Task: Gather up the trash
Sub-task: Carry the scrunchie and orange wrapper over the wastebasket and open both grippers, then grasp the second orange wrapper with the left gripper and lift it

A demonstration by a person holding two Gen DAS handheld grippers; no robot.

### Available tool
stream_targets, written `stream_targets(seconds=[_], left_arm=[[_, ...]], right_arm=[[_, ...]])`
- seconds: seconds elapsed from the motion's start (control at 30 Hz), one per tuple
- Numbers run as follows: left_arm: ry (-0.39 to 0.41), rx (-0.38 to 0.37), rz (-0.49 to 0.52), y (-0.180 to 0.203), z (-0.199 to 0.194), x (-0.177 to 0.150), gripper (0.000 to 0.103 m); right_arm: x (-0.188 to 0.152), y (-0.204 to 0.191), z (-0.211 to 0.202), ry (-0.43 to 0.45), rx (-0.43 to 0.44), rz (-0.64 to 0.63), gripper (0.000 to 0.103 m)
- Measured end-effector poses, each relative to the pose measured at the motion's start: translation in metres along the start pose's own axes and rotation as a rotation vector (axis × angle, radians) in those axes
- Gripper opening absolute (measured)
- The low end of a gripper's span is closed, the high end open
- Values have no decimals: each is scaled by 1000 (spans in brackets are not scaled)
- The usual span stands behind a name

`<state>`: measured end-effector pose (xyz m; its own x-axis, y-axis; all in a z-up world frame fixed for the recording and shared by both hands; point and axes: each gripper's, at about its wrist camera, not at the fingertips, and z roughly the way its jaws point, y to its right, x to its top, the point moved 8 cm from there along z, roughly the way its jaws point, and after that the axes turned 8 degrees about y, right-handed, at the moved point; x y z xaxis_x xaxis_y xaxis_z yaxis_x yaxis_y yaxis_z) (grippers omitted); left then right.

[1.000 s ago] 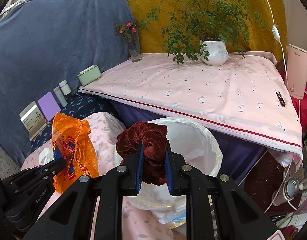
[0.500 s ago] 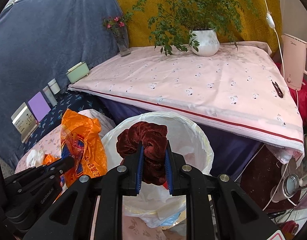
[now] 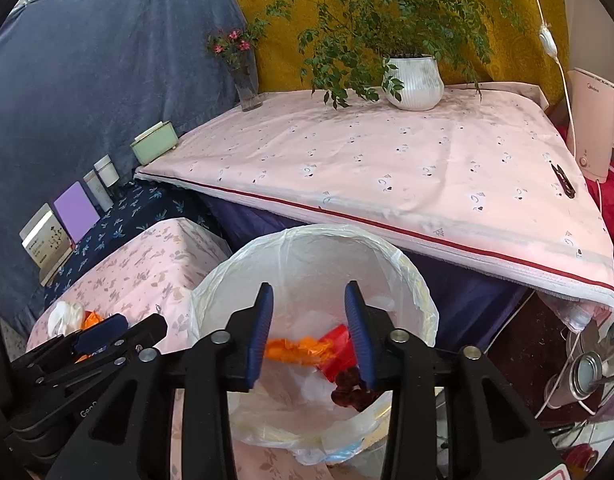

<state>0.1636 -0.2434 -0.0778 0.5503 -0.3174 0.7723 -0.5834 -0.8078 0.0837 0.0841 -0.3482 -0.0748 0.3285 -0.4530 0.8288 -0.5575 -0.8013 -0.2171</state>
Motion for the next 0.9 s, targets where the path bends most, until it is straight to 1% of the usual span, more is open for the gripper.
stream_targets(seconds=[0.03, 0.07, 0.4, 0.53, 0.6, 0.67, 0.7, 0.73, 0.83, 0.9], left_arm=[[1, 6, -5, -3, -1, 0, 55], [6, 11, -10, -5, -2, 0, 57], [34, 66, -64, -36, -20, 0, 59], [51, 98, -87, -52, -31, -2, 64], [55, 116, -99, -63, -36, -3, 64], [56, 138, -113, -73, -41, -6, 68], [58, 149, -122, -78, -43, -8, 74], [63, 166, -134, -86, -46, -10, 77], [60, 209, -170, -109, -52, -17, 82], [51, 239, -193, -125, -55, -24, 83]], right_arm=[[0, -2, 0, 1, 1, -2, 39], [0, -3, -1, 1, 4, -3, 39], [-2, -24, -11, 3, 26, -34, 44], [-3, -37, -16, 4, 44, -51, 46], [-4, -45, -18, 4, 55, -62, 47], [-6, -53, -21, 3, 67, -73, 48], [-7, -58, -22, 3, 73, -78, 49], [-8, -63, -22, 1, 79, -83, 51], [-13, -76, -24, -6, 96, -98, 53], [-18, -84, -24, -16, 109, -108, 53]])
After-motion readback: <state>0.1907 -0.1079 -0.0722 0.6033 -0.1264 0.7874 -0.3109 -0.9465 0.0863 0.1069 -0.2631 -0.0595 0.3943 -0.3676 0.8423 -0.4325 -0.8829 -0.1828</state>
